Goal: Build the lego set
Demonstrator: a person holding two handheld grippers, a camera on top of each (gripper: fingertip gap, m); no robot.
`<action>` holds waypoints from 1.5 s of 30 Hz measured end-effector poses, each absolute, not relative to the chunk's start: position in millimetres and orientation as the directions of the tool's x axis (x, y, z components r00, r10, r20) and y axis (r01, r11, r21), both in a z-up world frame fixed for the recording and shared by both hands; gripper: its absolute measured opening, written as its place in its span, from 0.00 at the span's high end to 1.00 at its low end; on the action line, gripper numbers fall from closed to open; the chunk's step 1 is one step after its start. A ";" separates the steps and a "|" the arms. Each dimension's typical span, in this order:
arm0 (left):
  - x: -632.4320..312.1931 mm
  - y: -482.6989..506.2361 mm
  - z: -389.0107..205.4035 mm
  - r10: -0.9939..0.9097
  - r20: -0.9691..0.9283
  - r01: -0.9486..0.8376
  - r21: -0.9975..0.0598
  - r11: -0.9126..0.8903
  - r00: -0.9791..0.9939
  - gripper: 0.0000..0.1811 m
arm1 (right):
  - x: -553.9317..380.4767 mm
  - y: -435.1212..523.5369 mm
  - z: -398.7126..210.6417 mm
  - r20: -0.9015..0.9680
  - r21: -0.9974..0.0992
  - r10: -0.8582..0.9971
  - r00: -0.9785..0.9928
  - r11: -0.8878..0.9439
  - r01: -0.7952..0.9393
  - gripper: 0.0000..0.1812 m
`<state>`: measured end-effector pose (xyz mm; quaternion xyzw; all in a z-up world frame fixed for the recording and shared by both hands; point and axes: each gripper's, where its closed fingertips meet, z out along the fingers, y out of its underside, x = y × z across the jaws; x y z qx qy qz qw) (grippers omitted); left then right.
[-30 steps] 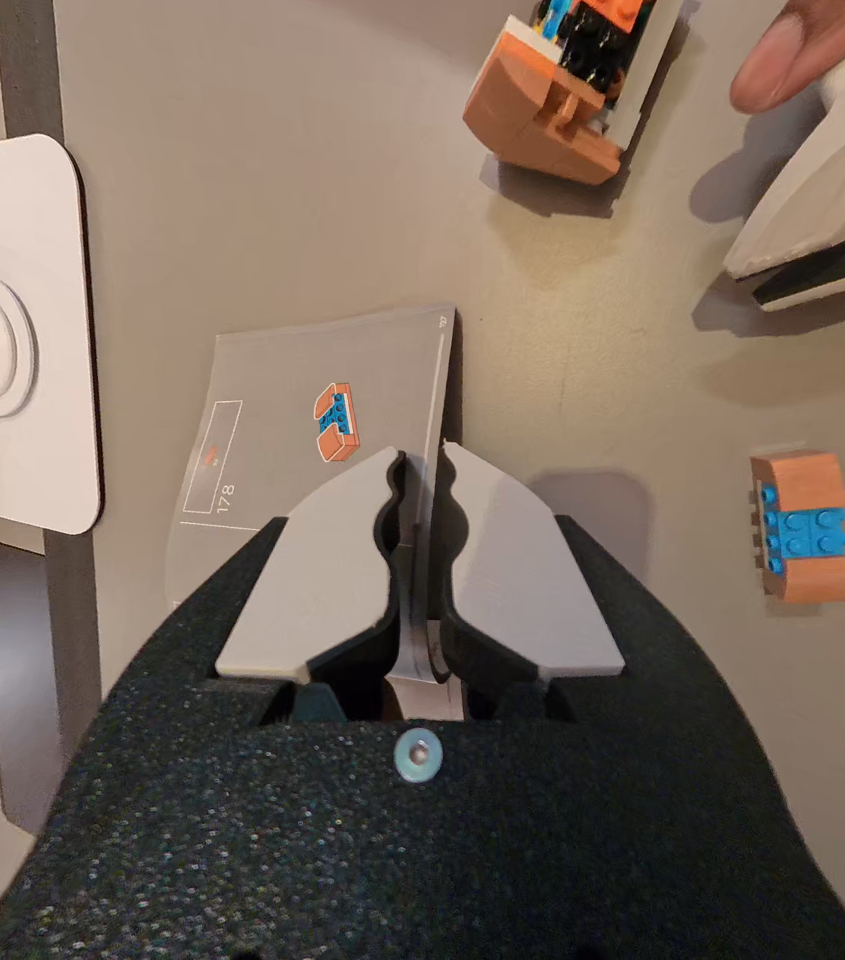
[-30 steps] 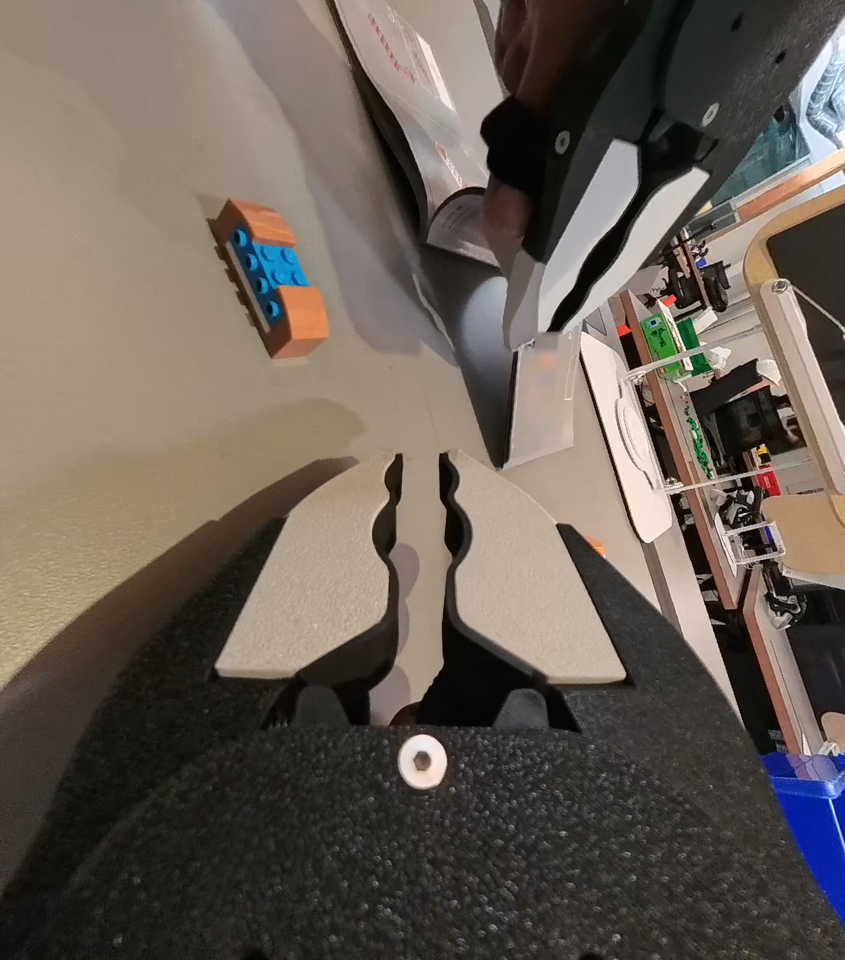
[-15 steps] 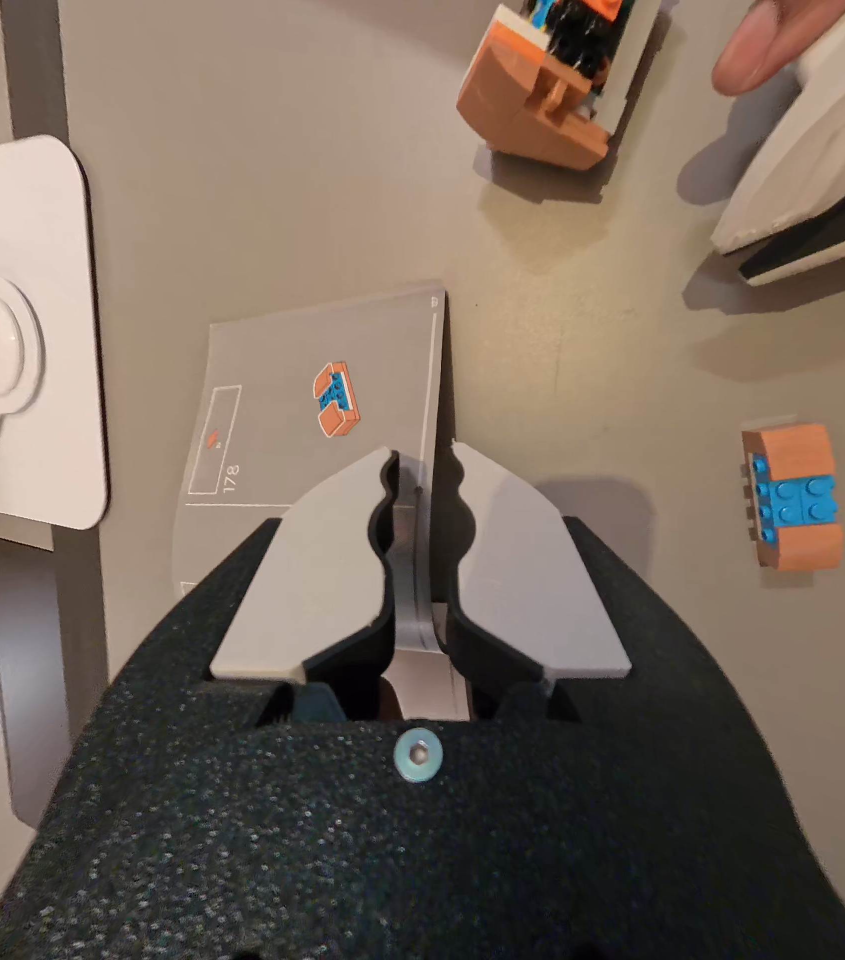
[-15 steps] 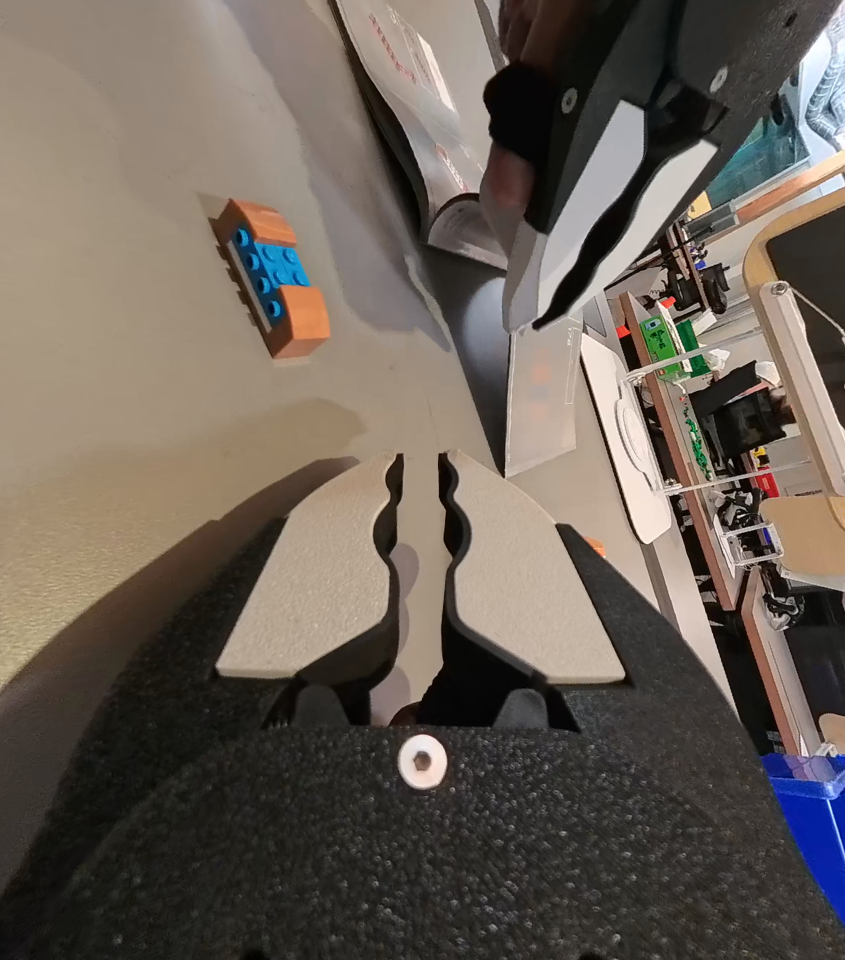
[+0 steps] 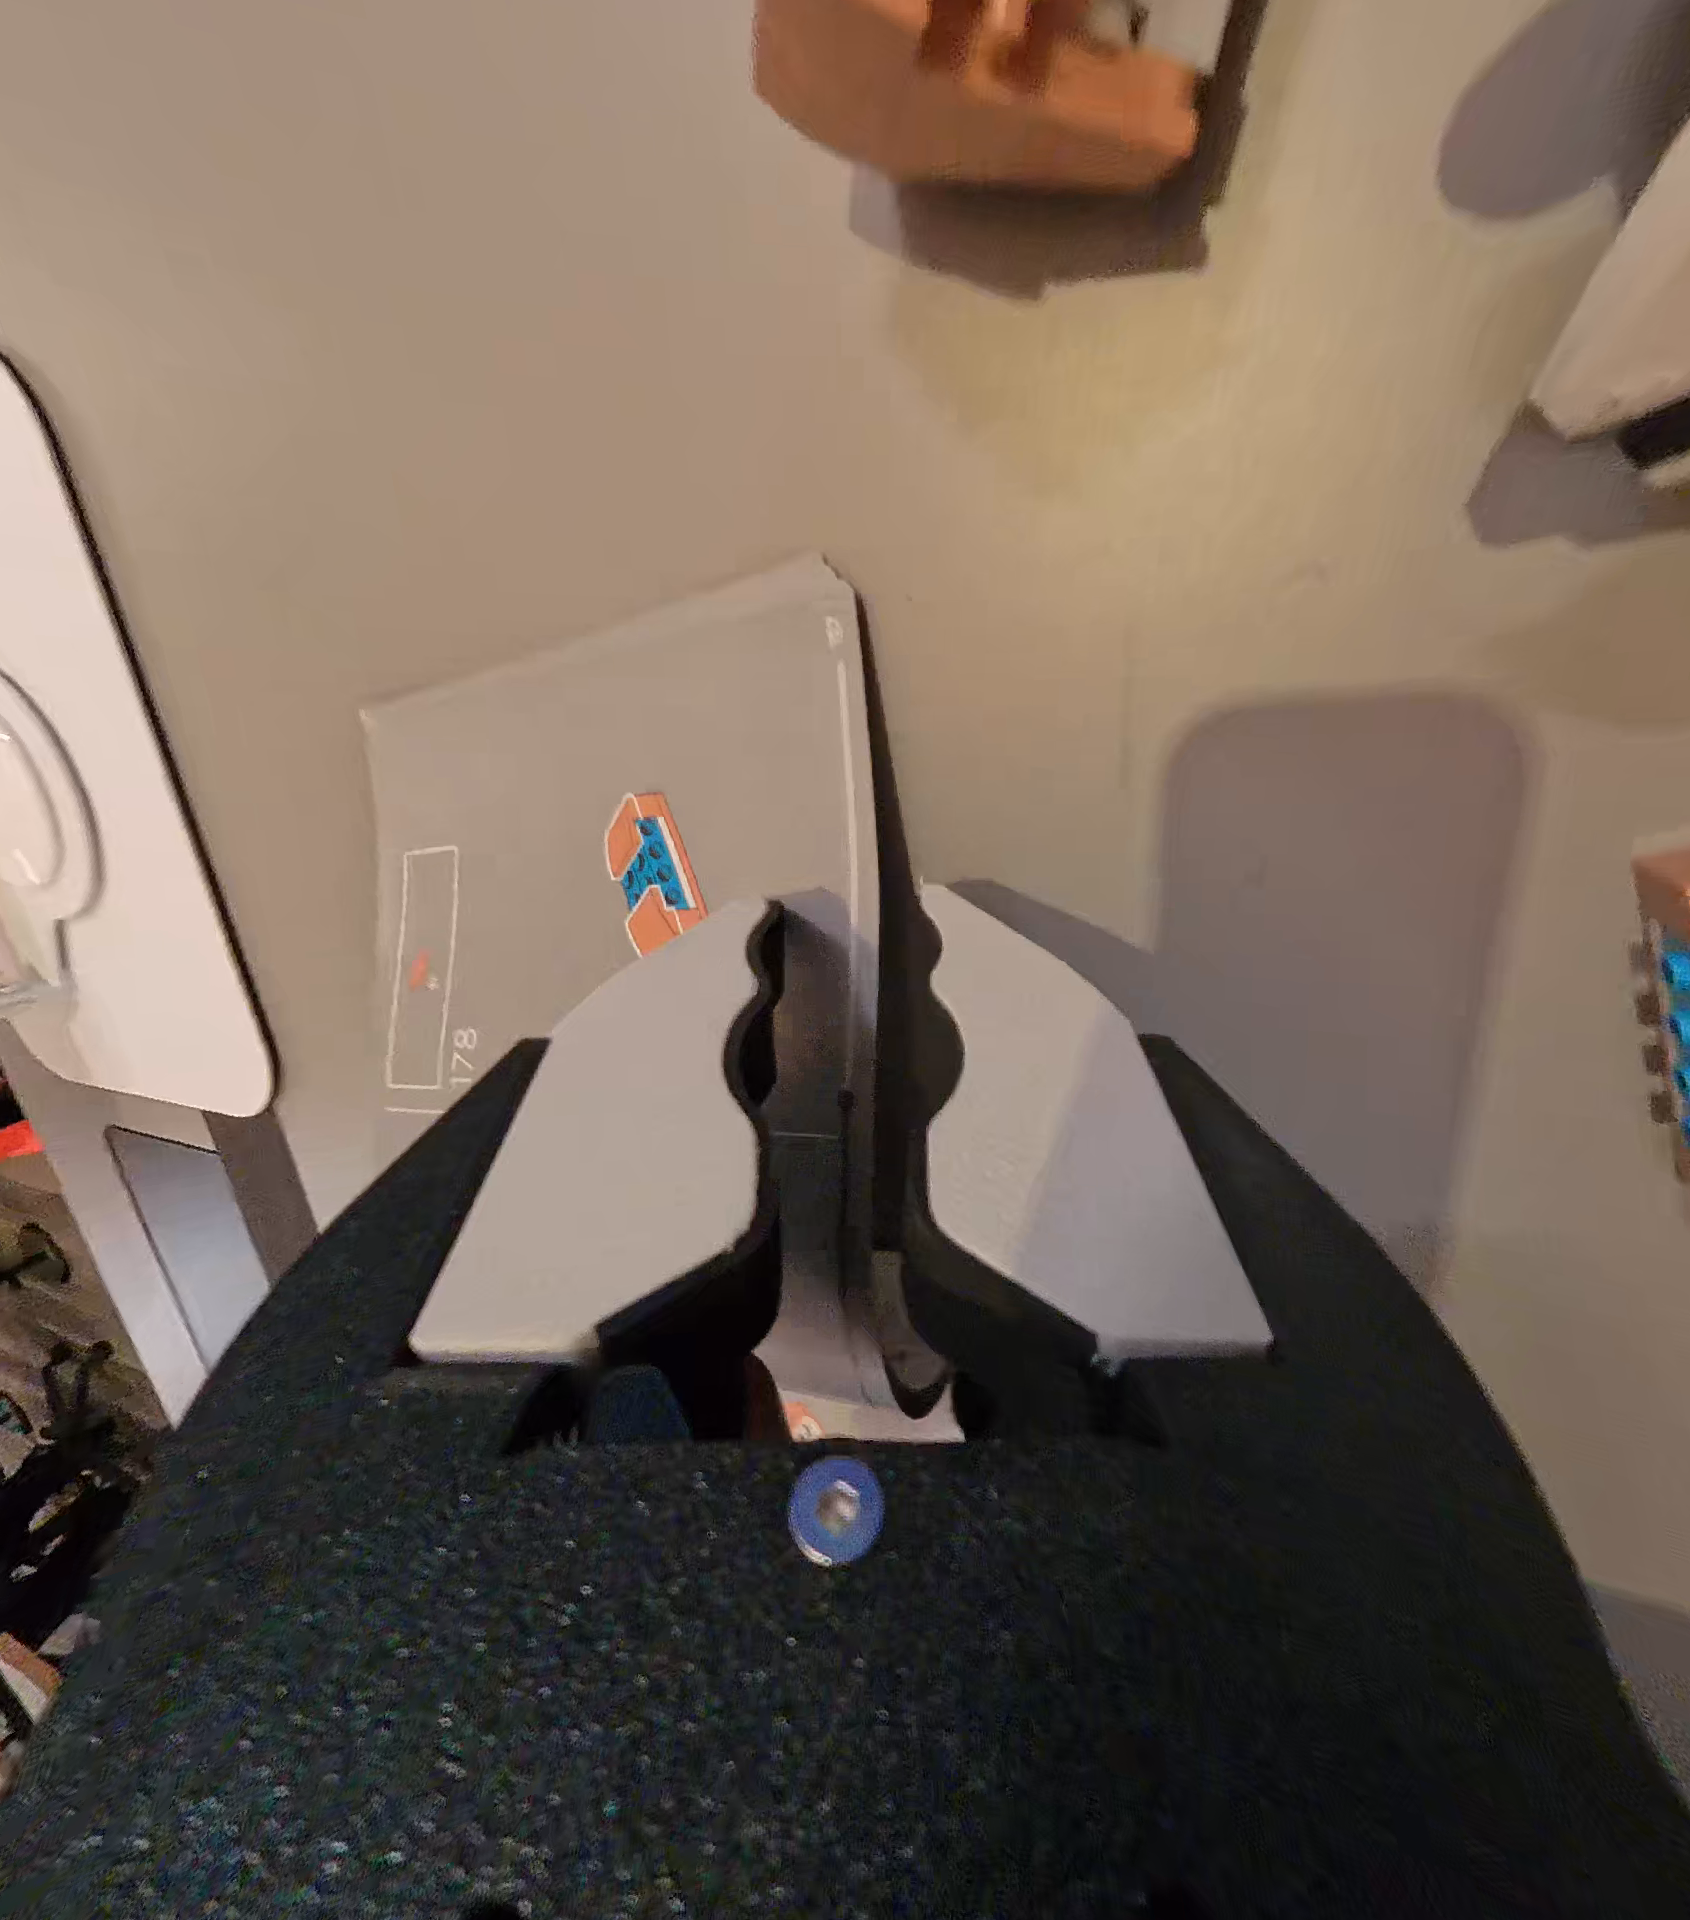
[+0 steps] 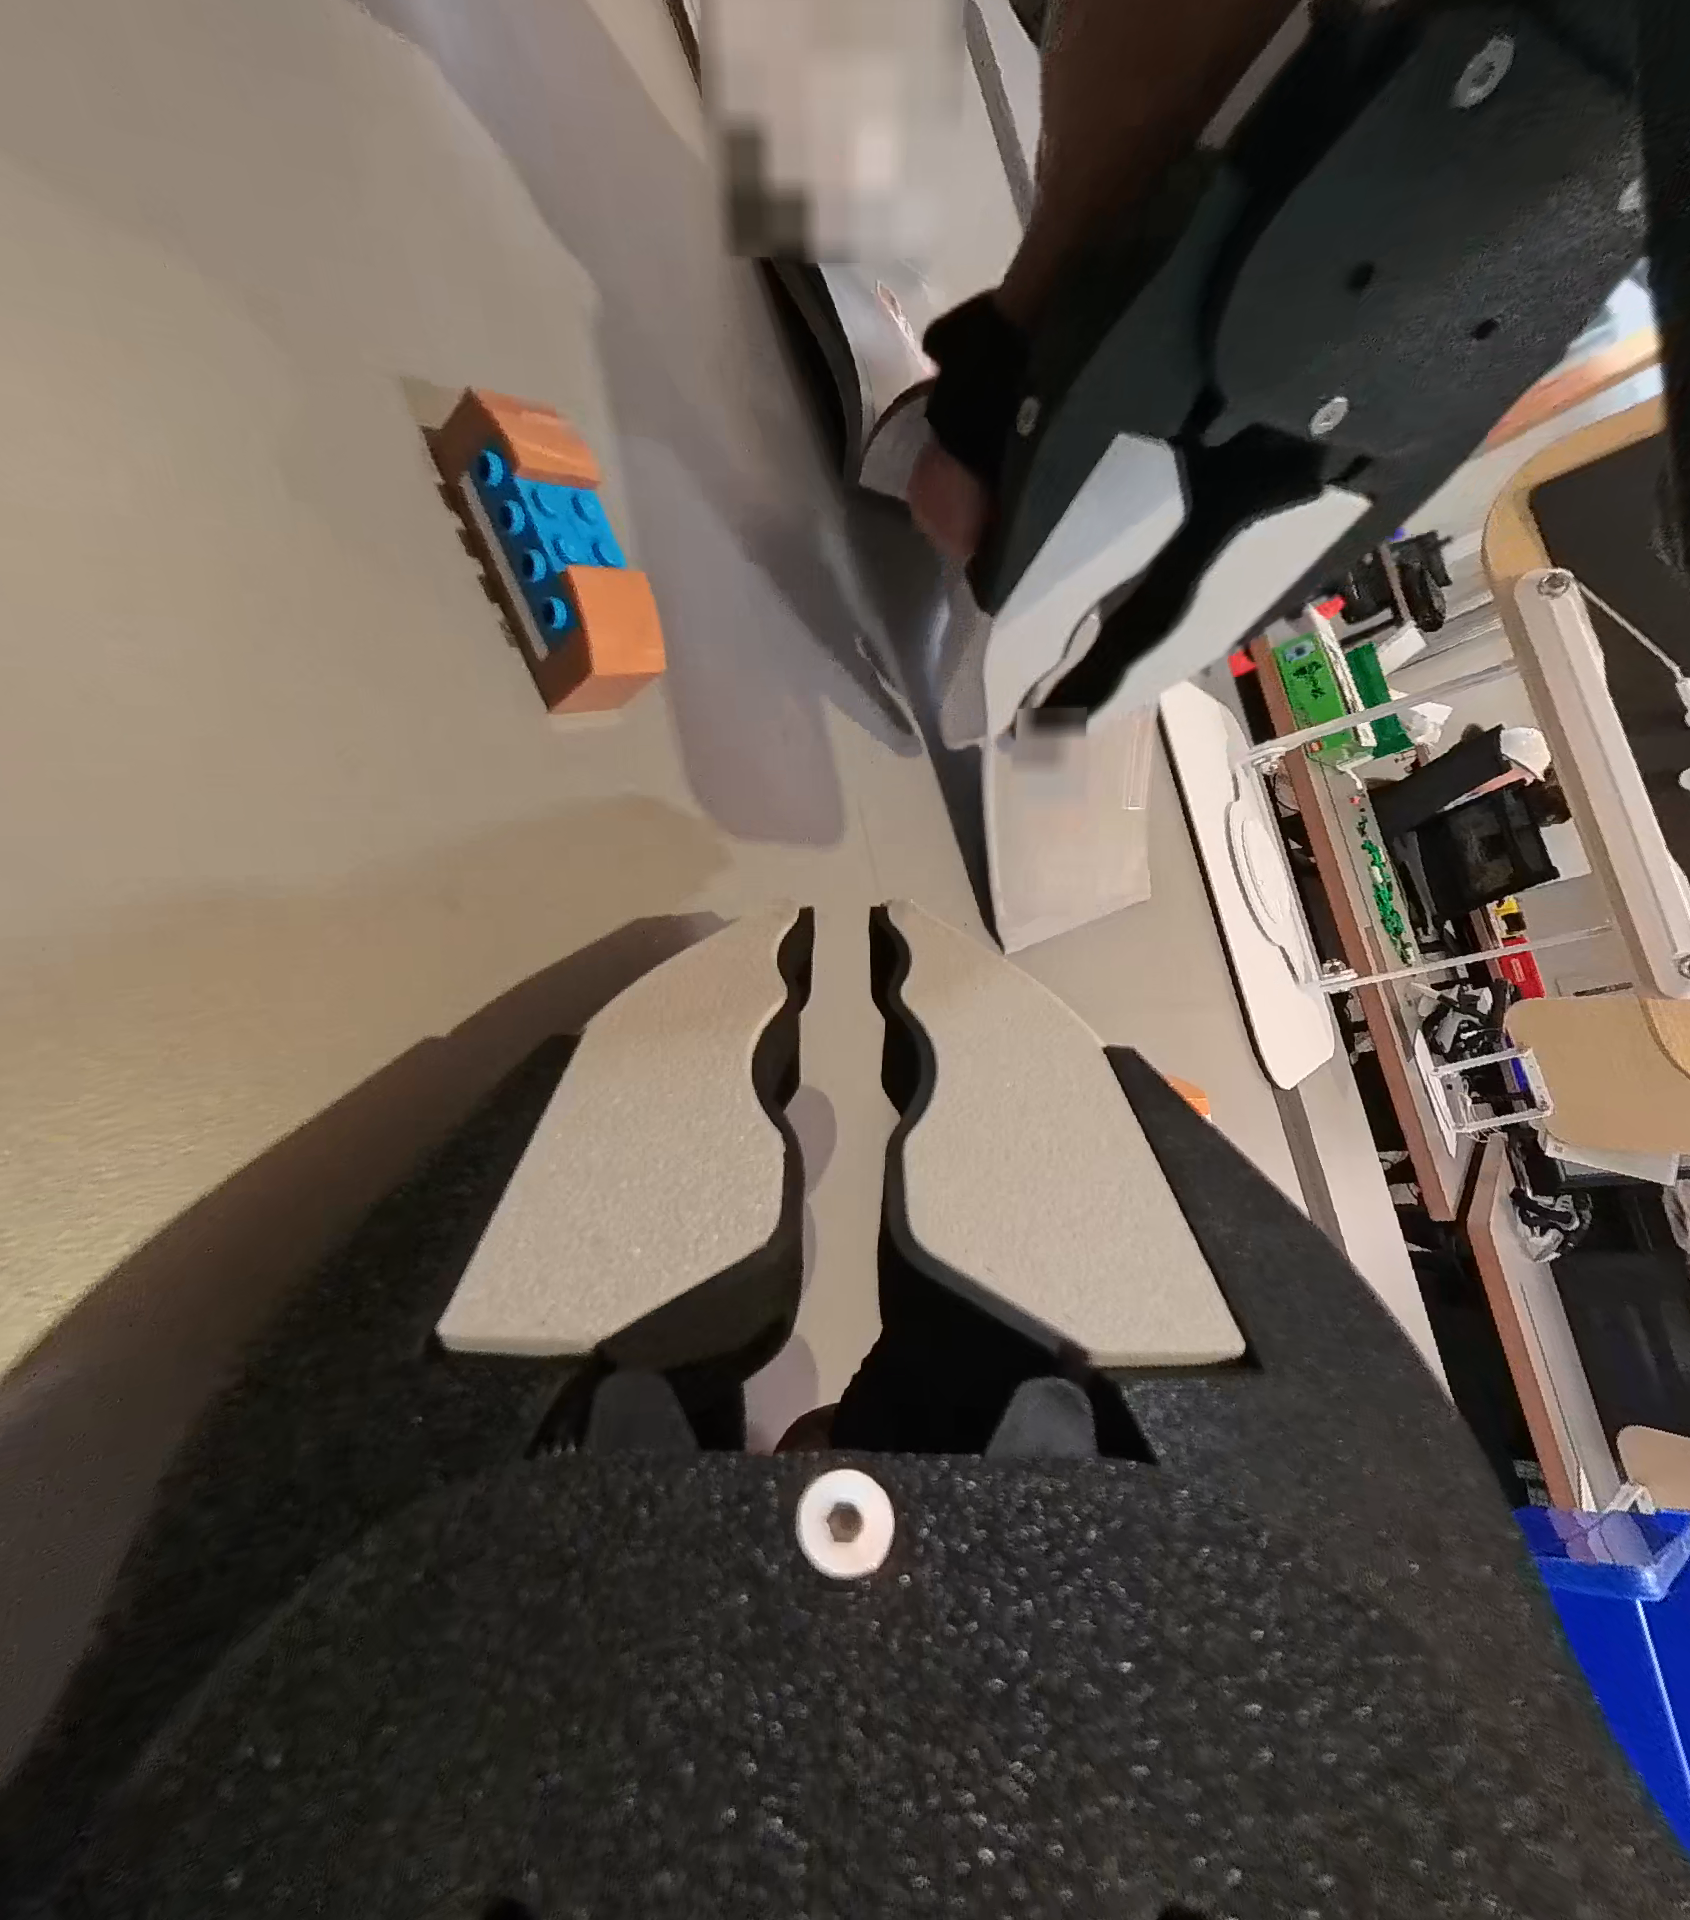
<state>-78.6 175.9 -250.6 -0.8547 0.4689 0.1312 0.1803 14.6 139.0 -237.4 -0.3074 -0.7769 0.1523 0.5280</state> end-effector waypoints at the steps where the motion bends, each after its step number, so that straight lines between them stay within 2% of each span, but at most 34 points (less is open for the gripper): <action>1: -78.9 171.9 -251.6 -0.759 -0.380 -0.848 -0.185 -0.497 0.528 0.88 | 14.7 139.0 -237.3 0.727 -0.561 0.638 -0.253 0.765 0.316 0.94; 27: -94.3 140.3 -233.3 -0.723 -0.439 -0.844 -0.223 -0.488 0.534 0.89 | 14.1 140.5 -236.7 0.730 -0.559 0.636 -0.251 0.767 0.316 0.94; 45: -92.3 141.7 -228.4 -0.692 -0.366 -0.782 -0.330 -0.529 0.622 0.92 | 14.1 140.8 -236.5 0.731 -0.558 0.634 -0.251 0.768 0.315 0.94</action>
